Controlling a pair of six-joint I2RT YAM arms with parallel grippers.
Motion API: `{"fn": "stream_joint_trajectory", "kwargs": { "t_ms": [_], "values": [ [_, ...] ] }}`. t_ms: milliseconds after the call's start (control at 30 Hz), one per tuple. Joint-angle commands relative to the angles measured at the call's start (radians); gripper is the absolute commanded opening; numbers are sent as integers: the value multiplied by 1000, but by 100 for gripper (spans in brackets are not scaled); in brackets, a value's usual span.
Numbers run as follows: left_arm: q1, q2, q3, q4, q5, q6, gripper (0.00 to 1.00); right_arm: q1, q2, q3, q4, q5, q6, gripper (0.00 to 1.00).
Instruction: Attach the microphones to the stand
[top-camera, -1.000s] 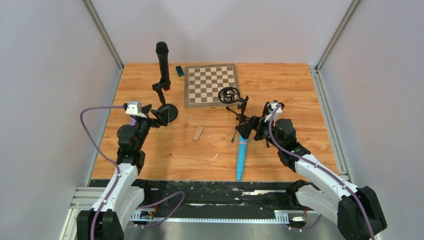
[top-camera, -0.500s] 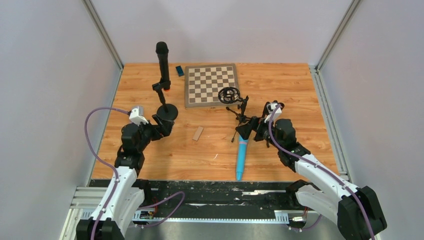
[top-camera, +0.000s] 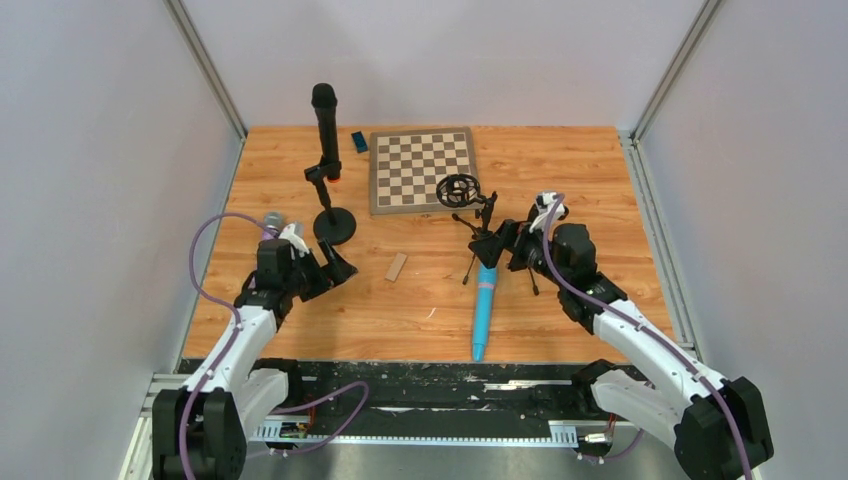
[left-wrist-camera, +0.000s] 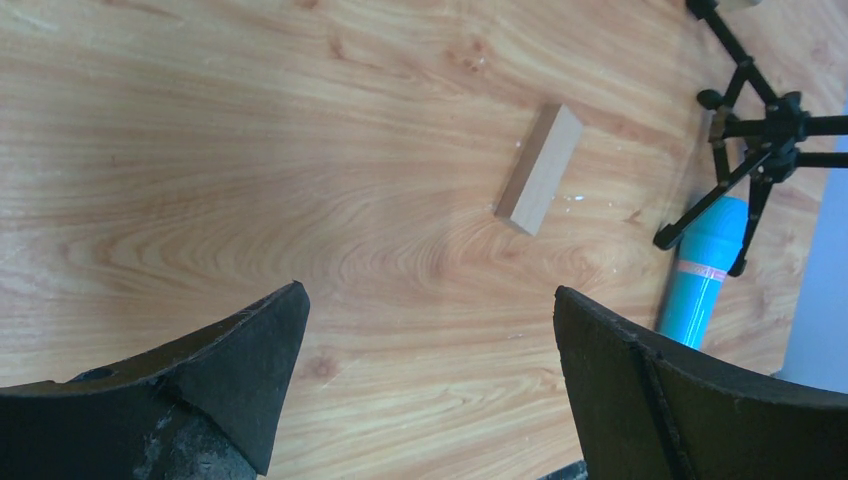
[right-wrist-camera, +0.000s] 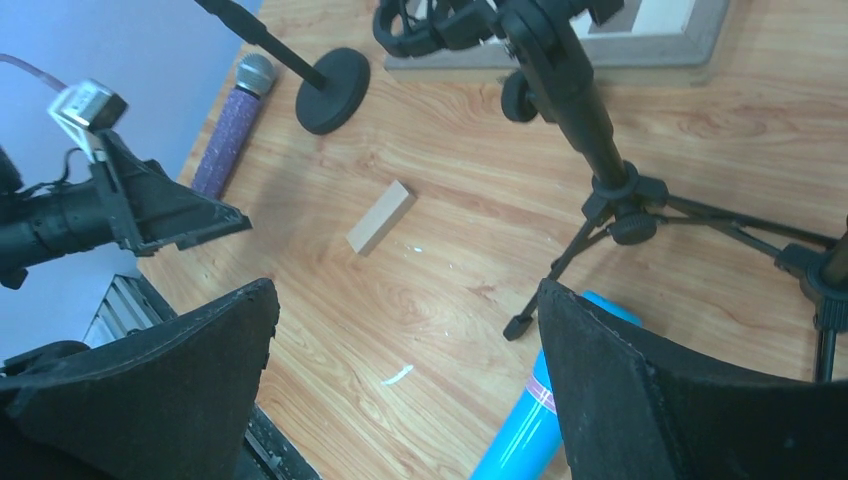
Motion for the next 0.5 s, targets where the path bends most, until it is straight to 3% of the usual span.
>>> {"fn": "stream_joint_trajectory", "kwargs": {
  "t_ms": [0, 200, 467],
  "values": [
    [-7, 64, 97, -135, -34, 47, 100, -8, -10, 70, -16, -20, -12, 100],
    [-149, 89, 155, -206, -262, 77, 100, -37, -2, 122, -35, -33, -23, 100],
    [-338, -33, 164, -171, -466, 107, 100, -108, 8, 180, -49, -43, -40, 100]
  ]
}}
